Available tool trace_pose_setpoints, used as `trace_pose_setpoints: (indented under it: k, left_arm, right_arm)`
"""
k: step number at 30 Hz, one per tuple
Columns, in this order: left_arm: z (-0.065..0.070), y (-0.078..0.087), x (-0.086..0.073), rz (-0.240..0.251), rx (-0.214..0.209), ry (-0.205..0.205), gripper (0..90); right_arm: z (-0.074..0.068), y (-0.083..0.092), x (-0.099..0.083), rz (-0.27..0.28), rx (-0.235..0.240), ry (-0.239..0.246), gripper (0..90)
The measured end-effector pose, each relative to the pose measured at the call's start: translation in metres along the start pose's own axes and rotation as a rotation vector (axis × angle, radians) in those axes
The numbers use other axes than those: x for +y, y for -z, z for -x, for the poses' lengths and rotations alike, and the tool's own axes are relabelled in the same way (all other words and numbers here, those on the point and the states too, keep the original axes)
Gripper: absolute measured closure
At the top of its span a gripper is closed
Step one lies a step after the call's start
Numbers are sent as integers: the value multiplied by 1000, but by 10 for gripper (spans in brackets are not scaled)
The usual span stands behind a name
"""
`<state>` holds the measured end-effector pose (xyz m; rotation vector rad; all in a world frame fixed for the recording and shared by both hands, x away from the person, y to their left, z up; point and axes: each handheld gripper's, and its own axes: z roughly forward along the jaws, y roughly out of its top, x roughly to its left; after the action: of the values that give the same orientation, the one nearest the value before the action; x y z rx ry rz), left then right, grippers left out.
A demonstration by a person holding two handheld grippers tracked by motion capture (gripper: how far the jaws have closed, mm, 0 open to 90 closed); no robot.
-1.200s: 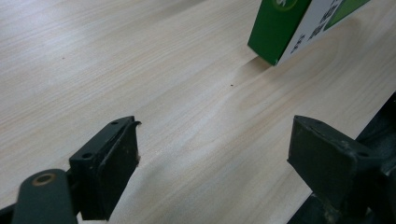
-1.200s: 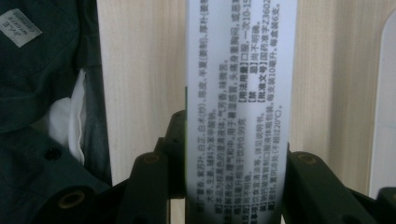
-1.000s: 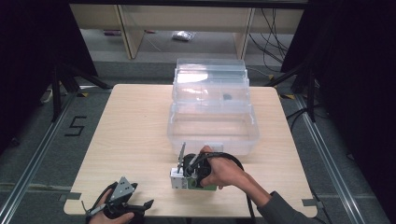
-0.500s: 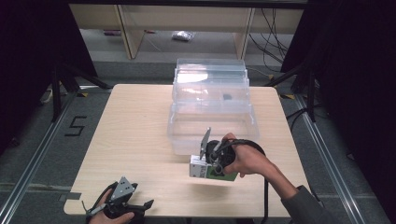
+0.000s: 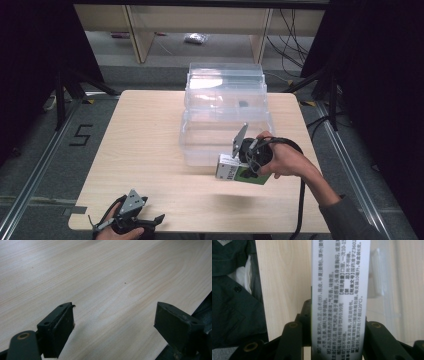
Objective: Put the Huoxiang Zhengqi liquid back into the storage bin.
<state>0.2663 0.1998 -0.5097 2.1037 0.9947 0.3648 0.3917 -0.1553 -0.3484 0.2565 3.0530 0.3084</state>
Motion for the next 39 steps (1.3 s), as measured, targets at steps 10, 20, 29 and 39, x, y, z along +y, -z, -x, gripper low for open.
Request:
trace_pose_setpoints:
  k: [10,20,29,39]
  left_arm:
    - [0,-1,-1,6,-9,4,155]
    - [-1,0,-1,-2,3,8,155]
    - [-1,-1,-1,-3,-8,14,155]
    - [-1,0,-1,1,4,22,155]
  right_arm:
    - [19,21,-13,3,5,6,650]
    - [42,35,-6,-5,-21,18,650]
    - [64,40,-2,-6,-22,-10,650]
    - [100,33,-5,-31,-34,-51,650]
